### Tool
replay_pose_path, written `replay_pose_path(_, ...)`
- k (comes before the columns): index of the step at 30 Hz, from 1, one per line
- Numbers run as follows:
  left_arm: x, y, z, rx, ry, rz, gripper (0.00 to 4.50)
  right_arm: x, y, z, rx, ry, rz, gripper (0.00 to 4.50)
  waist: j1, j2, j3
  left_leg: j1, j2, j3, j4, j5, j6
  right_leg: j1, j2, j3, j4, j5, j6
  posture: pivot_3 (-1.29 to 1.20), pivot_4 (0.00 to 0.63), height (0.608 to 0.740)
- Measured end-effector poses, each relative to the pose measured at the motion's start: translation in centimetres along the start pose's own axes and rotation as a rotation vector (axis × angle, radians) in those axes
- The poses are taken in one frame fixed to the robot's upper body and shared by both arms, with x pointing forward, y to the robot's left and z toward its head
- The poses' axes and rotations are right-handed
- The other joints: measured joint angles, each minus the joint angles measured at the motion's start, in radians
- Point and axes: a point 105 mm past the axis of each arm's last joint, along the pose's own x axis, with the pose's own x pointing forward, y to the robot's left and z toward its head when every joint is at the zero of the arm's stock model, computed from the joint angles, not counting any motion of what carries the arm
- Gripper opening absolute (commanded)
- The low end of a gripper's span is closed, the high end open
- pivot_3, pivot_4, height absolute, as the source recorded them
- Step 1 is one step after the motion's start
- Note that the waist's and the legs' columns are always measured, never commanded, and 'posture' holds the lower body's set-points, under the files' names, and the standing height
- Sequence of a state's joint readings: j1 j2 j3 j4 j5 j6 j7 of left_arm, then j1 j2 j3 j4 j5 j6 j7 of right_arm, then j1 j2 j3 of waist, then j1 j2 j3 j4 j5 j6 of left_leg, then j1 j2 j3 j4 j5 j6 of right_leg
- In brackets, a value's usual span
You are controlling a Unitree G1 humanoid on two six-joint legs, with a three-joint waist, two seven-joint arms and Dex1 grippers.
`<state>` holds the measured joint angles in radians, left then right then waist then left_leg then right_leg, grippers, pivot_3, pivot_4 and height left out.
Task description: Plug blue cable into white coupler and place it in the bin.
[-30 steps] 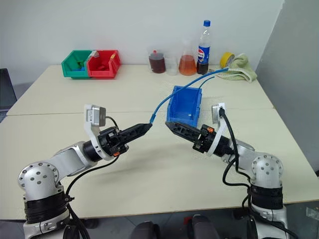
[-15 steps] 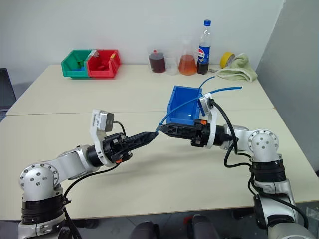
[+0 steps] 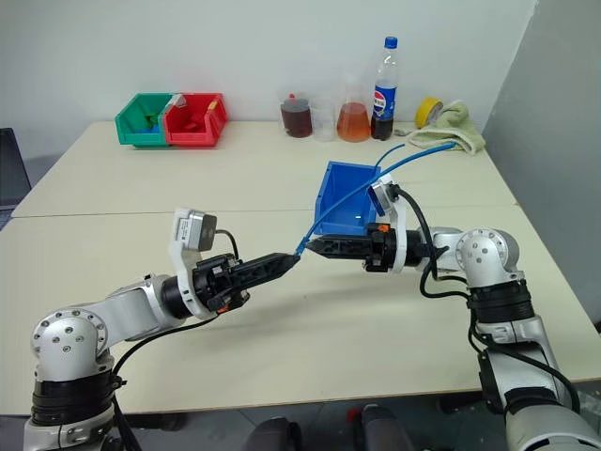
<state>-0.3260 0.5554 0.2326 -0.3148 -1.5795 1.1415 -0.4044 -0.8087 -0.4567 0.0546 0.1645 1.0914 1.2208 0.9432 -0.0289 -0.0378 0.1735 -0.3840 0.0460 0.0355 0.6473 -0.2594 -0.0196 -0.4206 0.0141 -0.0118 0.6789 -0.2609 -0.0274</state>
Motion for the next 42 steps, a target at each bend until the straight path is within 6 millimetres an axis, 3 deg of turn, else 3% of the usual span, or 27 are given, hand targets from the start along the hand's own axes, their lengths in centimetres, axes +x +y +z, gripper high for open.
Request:
replay_pose_path(22, 0.0, -0.16, -0.18, 0.007, 0.02, -0.031, 0.23, 0.19, 0.69, 0.33, -0.026, 0.054, 0.067, 2.24, 0.0, 0.0, 0.0, 0.0, 0.0, 0.0, -0.001, 0.0, 0.0, 0.0, 0.0, 0.0, -0.001, 0.0, 0.0, 0.0, 0.15, 0.74)
replay_pose_path(33, -0.16, 0.18, -0.26, 0.018, 0.015, -0.019, 0.23, 0.41, 0.72, 0.0, -0.015, 0.072, 0.078, 0.11, 0.0, 0.0, 0.0, 0.0, 0.0, 0.0, -0.001, 0.0, 0.0, -0.001, 0.0, 0.0, -0.001, 0.0, 0.0, 0.0, 0.15, 0.74)
replay_pose_path(42, -0.17, 0.24, -0.23, 0.021, 0.014, -0.015, 0.23, 0.46, 0.67, 0.03, -0.017, 0.069, 0.077, 0.09, 0.0, 0.0, 0.0, 0.0, 0.0, 0.0, -0.001, 0.0, 0.0, -0.001, 0.0, 0.0, -0.001, 0.0, 0.0, 0.0, 0.15, 0.74)
